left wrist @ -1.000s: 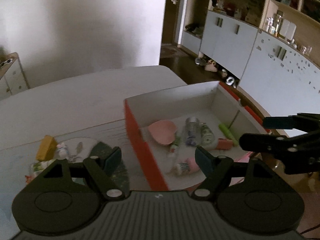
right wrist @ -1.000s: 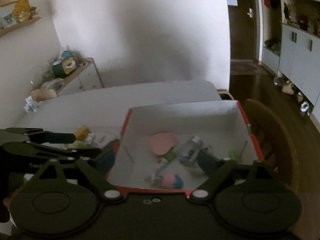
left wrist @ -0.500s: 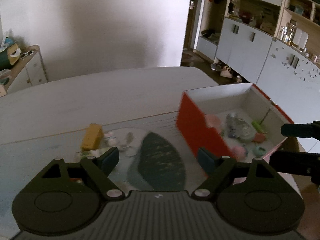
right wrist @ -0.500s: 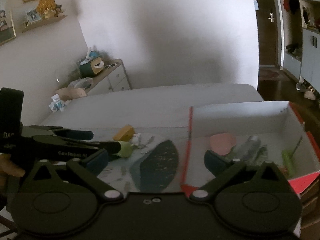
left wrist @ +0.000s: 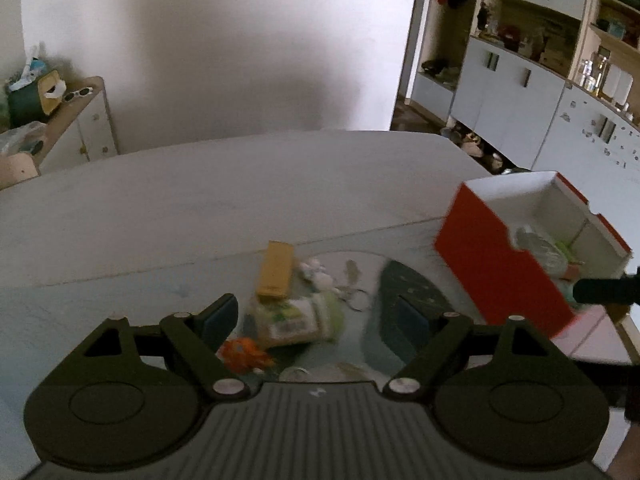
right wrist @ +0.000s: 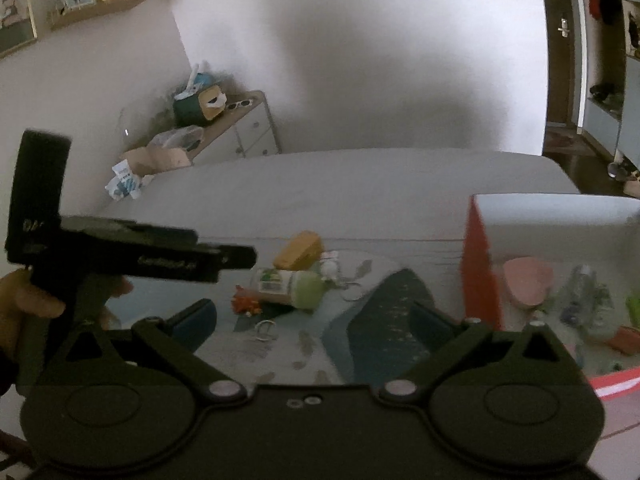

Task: Organize rigid objects
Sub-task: 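Withdraw both grippers from the box back over the table items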

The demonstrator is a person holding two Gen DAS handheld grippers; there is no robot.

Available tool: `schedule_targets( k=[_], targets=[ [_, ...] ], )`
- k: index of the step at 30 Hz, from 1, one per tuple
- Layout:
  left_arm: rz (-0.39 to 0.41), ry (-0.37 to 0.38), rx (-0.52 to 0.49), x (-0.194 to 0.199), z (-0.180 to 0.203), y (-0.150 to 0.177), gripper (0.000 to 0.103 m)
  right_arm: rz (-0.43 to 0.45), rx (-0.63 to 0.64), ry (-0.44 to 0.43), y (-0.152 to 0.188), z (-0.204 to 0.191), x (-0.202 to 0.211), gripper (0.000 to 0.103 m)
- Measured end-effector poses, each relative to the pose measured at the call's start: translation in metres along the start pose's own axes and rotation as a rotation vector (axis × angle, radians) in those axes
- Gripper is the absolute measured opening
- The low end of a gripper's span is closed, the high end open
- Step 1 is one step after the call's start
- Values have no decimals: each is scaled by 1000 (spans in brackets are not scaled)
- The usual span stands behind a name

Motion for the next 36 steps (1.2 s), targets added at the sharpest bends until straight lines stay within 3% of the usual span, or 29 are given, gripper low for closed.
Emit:
schedule_targets(
  k=[17, 25, 31, 36],
  targets=[
    [-94, -20, -23, -71, -50, -49, 86, -91, 0, 48, -22, -57, -103, 102],
    [-176, 4, -44, -110, -59, -59, 86, -123, -37, 128, -31, -55, -144, 102],
    [-251, 29, -72, -137, -63, -67, 86, -156, -41, 130, -35, -51, -162, 102],
    [-265, 39, -104, -149, -63, -74, 86, -162, -13, 134, -37, -54, -173, 102]
  ],
)
Point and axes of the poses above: each gripper's, at about its wrist camera, not at the fingertips, and x roughly against the way its jaws point, z to its right, y to its underside, the point moved 4 cm from there along -x, roughly the way its jaws point, and after that the axes turned 12 degrees about -z, right-handed, at the moved point
